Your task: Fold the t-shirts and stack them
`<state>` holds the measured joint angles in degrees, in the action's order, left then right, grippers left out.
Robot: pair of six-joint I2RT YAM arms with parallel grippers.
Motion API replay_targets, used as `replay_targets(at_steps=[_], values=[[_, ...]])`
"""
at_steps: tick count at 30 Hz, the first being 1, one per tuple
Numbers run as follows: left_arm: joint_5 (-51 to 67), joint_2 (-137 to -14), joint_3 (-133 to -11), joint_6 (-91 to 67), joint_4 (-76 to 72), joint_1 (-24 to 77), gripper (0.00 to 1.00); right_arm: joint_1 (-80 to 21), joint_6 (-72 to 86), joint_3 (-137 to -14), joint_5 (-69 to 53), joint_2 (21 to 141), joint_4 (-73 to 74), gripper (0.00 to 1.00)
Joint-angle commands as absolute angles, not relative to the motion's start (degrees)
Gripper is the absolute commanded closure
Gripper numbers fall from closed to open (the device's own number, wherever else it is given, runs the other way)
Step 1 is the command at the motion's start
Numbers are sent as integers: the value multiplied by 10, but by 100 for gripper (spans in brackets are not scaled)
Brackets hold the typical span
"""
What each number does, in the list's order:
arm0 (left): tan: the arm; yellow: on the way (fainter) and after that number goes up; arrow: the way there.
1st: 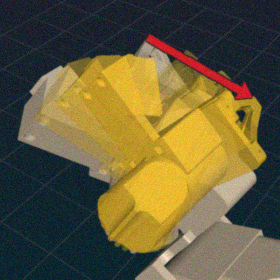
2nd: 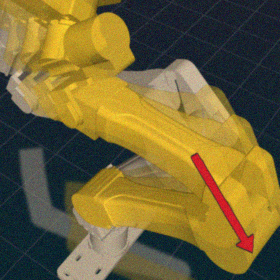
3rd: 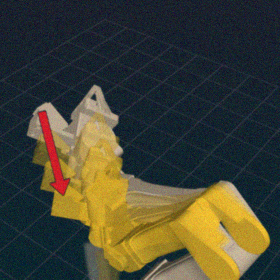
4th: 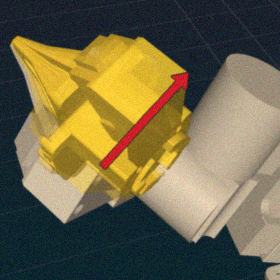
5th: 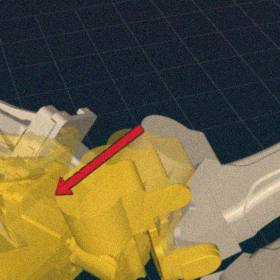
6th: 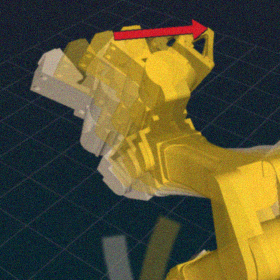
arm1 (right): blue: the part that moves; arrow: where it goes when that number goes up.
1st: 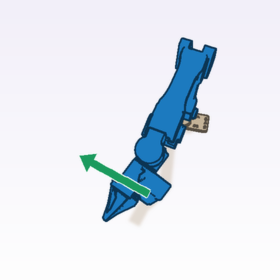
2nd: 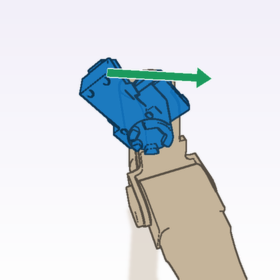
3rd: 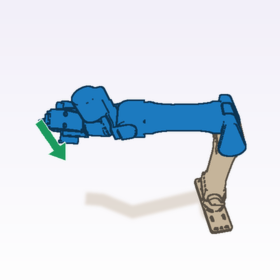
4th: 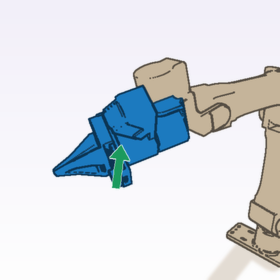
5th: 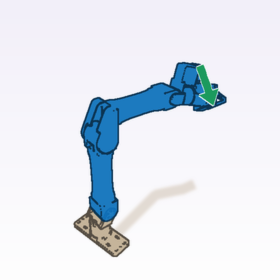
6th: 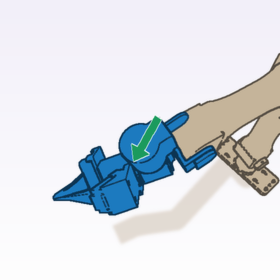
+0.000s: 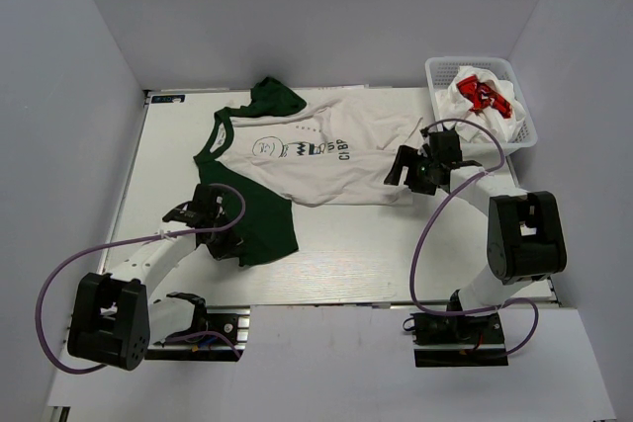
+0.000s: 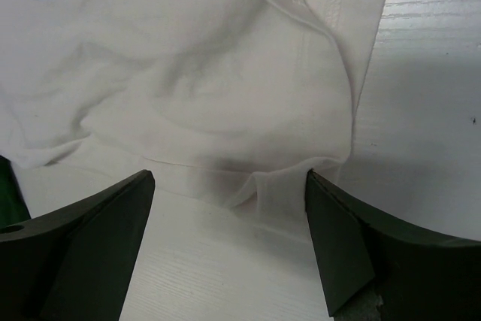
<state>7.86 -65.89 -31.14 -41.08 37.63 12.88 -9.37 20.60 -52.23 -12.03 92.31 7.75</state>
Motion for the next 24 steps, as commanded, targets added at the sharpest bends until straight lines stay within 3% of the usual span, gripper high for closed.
replay_targets(at_steps=[1,4,7,8,10,11,14,15,24], values=[[68,-656,-331,-403,372,131,100,-92,198,-541,-148,929,62,16],[68,-656,-331,-403,372,131,100,-92,197,-541,-156,940,62,20],[68,-656,-331,-403,372,131,100,-92,199,-541,-156,952,66,31],[68,-656,-331,-403,372,131,100,-92,204,-540,-148,953,69,43],[68,-656,-331,-403,372,131,100,-91,208,-541,-130,955,75,56],[68,-656,-331,-403,372,131,100,-91,214,-541,-102,955,76,68],[68,-650,-331,-403,372,131,100,-91,222,-541,-73,950,91,88],[68,-645,-331,-403,372,131,100,-91,225,-541,-49,945,93,100],[114,-568,-414,-393,352,126,100,-94,186,-552,-46,826,83,100]])
